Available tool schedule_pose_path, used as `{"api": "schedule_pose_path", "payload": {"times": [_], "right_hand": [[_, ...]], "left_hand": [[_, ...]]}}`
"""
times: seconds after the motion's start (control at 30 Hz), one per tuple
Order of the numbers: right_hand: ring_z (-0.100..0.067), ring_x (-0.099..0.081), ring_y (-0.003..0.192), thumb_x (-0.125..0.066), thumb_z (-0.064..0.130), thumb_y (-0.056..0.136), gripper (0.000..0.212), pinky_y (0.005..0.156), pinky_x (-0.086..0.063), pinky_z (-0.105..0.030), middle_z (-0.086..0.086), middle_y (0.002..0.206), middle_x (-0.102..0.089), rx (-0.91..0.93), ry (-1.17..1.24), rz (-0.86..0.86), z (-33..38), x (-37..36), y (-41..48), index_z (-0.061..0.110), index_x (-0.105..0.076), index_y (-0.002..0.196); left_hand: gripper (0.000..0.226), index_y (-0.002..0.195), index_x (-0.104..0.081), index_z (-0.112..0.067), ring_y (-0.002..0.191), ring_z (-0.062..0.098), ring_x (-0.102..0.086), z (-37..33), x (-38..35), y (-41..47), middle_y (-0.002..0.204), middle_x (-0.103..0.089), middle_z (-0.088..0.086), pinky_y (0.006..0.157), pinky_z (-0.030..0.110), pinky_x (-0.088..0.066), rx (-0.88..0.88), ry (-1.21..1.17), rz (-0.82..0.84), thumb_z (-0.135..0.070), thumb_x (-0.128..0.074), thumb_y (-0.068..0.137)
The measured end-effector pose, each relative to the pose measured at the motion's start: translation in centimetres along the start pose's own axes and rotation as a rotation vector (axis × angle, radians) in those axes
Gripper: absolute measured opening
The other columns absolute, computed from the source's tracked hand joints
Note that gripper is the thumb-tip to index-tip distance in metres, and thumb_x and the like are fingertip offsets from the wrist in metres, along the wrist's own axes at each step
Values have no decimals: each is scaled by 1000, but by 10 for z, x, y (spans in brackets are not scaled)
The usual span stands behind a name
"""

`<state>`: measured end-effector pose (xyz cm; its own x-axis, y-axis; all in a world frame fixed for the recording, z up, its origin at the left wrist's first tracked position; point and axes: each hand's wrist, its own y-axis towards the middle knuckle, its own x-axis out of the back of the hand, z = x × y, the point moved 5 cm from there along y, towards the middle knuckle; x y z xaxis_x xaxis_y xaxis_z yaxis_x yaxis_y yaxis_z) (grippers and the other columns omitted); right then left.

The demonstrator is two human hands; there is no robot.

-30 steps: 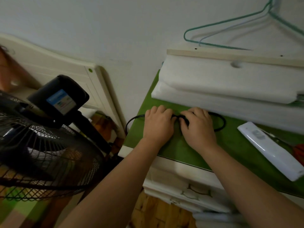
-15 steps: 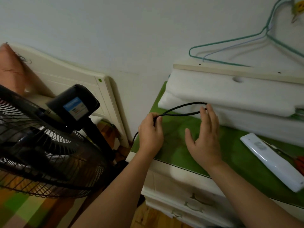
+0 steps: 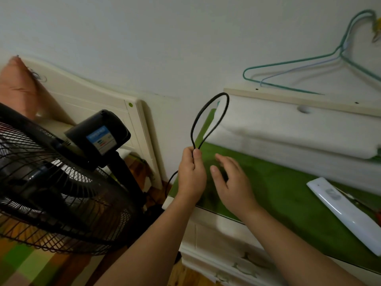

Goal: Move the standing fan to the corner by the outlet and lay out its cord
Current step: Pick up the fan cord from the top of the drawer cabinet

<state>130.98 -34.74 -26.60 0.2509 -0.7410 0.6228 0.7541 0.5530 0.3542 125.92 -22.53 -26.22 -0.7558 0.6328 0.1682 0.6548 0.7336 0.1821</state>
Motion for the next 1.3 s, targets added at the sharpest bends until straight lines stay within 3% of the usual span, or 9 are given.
{"api": "schedule_pose_path", "payload": {"times": [0.13, 0.23, 0.4, 0.5, 0.6, 0.83, 1.0, 1.2, 1.3], "right_hand": [[3, -63, 98, -42, 50, 98, 33, 82, -48, -13, 20, 104, -69, -116, 311, -68, 15, -22, 14, 33, -67, 110], [2, -66, 84, -49, 38, 100, 20, 68, -48, -8, 21, 87, -70, -176, 430, -136, 18, -29, 24, 39, -66, 89], [-1, -60, 66, -52, 25, 101, 25, 59, -45, -15, 6, 72, -65, -216, 421, -176, 5, -29, 35, 23, -62, 78], [3, -59, 70, -46, 23, 104, 25, 60, -42, -12, 7, 78, -63, -255, 380, -191, 2, -31, 37, 19, -58, 82], [12, -59, 70, -41, 20, 105, 23, 59, -41, -2, 10, 78, -63, -273, 422, -229, 2, -29, 37, 20, -53, 86], [0, -54, 54, -40, 26, 106, 21, 53, -43, -12, 3, 64, -58, -211, 462, -183, 5, -29, 36, 19, -56, 94], [1, -50, 65, -42, 28, 106, 28, 63, -41, -17, 15, 72, -53, -156, 461, -131, 6, -29, 38, 19, -67, 115], [-2, -58, 89, -45, 31, 104, 31, 70, -39, -3, 11, 100, -65, -121, 402, -77, 8, -35, 37, 16, -67, 122], [-3, -57, 82, -47, 33, 103, 28, 65, -39, -12, 11, 93, -64, -135, 349, -67, 7, -39, 38, 16, -67, 112]], "left_hand": [[27, 78, -52, -23, 63, 13, -52, 2, -1, 1, 68, -56, -8, 61, 41, -46, 14, 37, 69, -31, -44, 103], [32, 70, -50, -27, 54, 1, -47, 2, 0, 2, 59, -55, -17, 54, 30, -39, 20, 9, 93, -31, -49, 102], [27, 77, -55, -26, 58, 2, -52, 1, 1, 2, 66, -59, -10, 55, 23, -41, 2, 43, 85, -29, -49, 103], [24, 85, -56, -23, 69, 1, -61, 0, 6, 2, 76, -64, -8, 59, 12, -45, 1, 37, 1, -25, -44, 106], [25, 92, -57, -16, 73, 8, -63, 3, 11, 4, 80, -67, 1, 63, 18, -50, 46, -11, -87, -28, -40, 107], [22, 96, -58, -22, 67, 4, -57, 4, 18, 0, 78, -63, 0, 54, 11, -43, 84, 57, -169, -29, -40, 106], [21, 100, -60, -26, 61, 2, -55, 1, 22, -7, 76, -63, -4, 55, 21, -46, 93, 89, -150, -31, -40, 106], [20, 96, -61, -26, 67, 11, -59, -8, 18, -16, 78, -65, -1, 63, 30, -50, 54, 169, -99, -29, -43, 106], [21, 99, -63, -24, 67, 9, -59, -8, 21, -20, 80, -66, -2, 64, 30, -51, 68, 166, -101, -29, -44, 106]]}}
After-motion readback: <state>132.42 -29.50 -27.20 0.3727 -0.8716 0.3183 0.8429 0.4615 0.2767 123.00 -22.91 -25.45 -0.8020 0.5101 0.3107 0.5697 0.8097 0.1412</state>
